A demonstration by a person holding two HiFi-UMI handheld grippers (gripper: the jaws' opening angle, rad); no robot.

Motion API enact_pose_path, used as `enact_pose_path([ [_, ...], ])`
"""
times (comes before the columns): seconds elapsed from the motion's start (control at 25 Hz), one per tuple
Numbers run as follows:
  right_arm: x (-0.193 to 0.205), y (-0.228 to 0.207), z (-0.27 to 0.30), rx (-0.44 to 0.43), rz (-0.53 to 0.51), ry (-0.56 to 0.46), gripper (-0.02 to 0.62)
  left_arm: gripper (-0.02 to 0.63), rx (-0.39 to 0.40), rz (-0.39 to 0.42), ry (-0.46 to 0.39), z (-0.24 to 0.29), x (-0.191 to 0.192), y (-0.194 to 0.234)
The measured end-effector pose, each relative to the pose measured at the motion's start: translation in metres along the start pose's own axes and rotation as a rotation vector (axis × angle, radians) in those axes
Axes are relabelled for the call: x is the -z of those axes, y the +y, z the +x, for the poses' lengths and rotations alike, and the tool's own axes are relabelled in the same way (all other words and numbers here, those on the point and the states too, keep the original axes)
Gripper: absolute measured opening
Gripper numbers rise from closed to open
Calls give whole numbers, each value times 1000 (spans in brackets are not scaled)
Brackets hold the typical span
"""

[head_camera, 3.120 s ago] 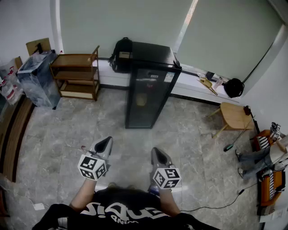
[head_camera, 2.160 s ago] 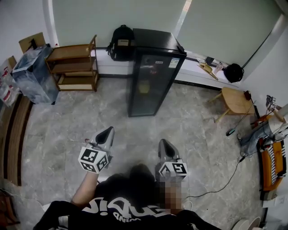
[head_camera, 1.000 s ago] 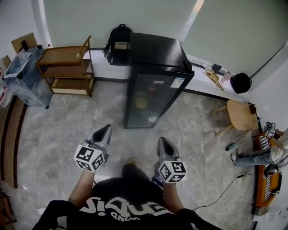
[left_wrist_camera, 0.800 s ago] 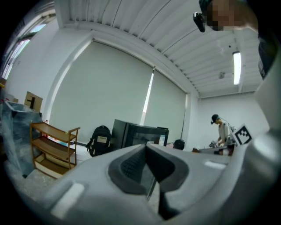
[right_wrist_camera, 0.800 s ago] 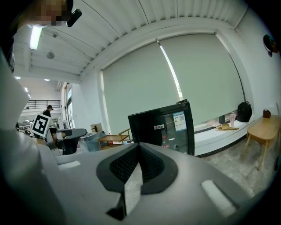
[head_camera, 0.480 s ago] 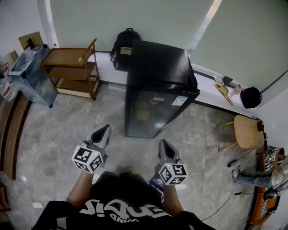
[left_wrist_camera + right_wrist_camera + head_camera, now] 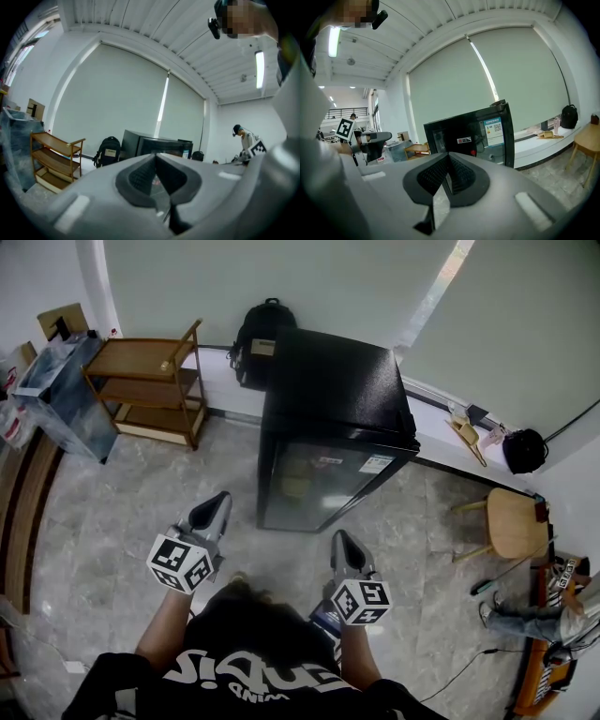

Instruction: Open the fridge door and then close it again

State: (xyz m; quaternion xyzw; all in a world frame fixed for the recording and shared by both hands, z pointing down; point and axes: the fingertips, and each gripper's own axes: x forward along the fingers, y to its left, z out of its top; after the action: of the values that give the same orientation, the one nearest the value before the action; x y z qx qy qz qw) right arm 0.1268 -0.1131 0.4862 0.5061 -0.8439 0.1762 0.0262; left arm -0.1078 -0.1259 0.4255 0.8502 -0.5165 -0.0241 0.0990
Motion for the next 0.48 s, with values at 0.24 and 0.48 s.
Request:
enact_pose_path([
  [0.24, -11, -2, 15, 23, 2, -18, -3, 55, 44, -1, 13, 17, -4, 10],
  [0.48, -16, 7, 31, 14, -2, -21, -3, 217, 86, -20, 19, 31, -3, 17],
])
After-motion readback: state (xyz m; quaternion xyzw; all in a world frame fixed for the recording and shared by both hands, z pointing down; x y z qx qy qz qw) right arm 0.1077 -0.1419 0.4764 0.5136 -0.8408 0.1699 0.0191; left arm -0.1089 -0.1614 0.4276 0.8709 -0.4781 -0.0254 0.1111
